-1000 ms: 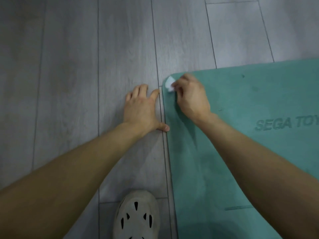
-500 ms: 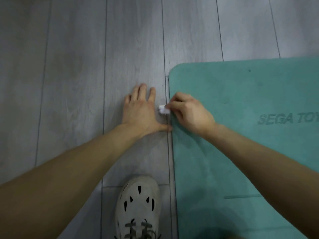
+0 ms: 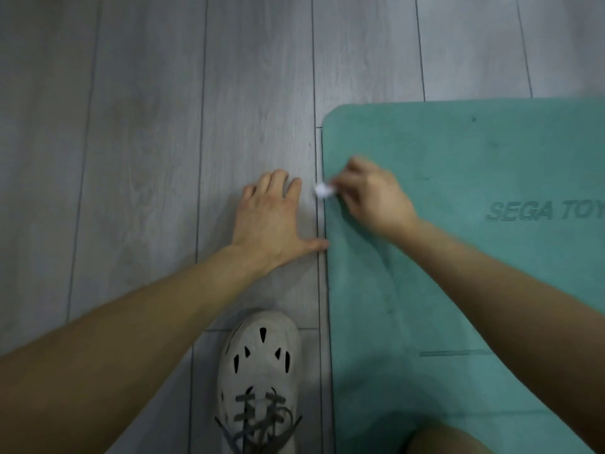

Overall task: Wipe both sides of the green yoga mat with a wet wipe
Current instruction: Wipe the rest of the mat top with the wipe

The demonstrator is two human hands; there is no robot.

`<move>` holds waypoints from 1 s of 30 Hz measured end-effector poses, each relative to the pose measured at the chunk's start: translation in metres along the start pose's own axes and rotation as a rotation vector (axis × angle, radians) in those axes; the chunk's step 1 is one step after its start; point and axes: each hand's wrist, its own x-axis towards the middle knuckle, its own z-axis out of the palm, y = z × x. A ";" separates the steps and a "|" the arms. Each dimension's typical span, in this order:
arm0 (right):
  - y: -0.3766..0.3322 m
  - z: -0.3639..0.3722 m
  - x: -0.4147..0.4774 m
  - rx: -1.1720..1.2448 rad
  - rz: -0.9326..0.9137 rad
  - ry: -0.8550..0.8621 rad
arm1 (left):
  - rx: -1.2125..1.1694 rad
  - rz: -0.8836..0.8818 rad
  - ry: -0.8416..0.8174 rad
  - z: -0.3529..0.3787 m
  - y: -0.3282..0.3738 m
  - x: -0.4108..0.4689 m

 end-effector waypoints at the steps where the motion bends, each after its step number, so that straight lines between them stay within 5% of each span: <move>1: 0.009 0.000 0.030 -0.035 0.089 0.079 | 0.005 0.001 -0.010 0.001 0.000 -0.001; 5: 0.016 -0.004 0.095 -0.022 0.374 0.203 | 0.016 -0.024 -0.078 0.000 0.004 -0.005; 13: -0.022 0.004 -0.061 0.097 -0.003 -0.079 | 0.058 -0.057 -0.072 0.007 0.012 -0.004; 20: 0.005 0.007 0.092 -0.016 0.323 0.184 | 0.069 -0.040 -0.085 0.001 0.013 -0.005; 27: -0.031 0.008 -0.054 0.125 0.047 -0.047 | -0.070 0.249 0.034 -0.017 -0.047 0.002; 30: -0.017 0.008 -0.031 0.066 0.032 -0.045 | -0.049 0.309 0.094 -0.021 -0.070 0.007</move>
